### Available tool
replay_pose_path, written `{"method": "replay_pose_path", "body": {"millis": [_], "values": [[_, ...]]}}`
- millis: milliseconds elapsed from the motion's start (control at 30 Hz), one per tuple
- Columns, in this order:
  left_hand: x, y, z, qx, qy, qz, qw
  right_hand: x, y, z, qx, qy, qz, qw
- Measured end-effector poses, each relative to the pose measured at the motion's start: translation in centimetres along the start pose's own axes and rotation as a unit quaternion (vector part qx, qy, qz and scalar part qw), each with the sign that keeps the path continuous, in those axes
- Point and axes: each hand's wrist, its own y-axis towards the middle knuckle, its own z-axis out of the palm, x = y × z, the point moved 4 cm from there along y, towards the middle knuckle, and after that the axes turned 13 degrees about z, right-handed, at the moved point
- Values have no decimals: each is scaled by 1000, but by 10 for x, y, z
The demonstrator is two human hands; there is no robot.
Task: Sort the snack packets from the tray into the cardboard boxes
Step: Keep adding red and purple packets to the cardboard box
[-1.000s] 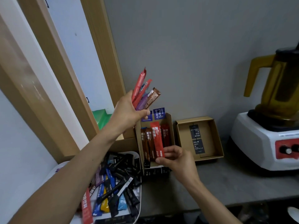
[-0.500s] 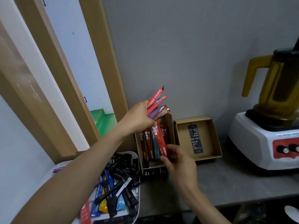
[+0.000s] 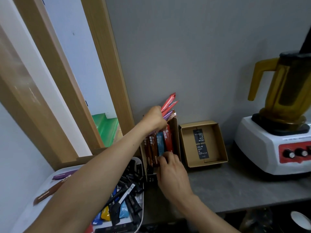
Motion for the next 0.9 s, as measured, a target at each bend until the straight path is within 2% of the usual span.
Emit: {"method": "replay_pose_path", "body": {"millis": [100,267,467,567,667,767,833,900], "values": [[10,2,8,-26,11,6,1000,3,12,0,3,-45,15,999],[19,2,19,-58,21,21,998,14,24,1,50,-113,39,992],[25,1,23,-91,15,30,995,14,35,7,100,-117,74,985],[25,-2,17,-106,-43,30,993,12,36,11,101,-110,76,986],[21,-14,7,-115,-153,14,981,11,34,9,93,-97,72,988],[11,-36,-5,-120,-297,-7,947,8,32,-3,57,-11,59,997],[7,-53,-15,-133,-348,-5,928,4,31,-18,20,113,56,992],[10,-70,-20,-154,-386,-7,910,-4,29,-34,27,308,87,947]]}}
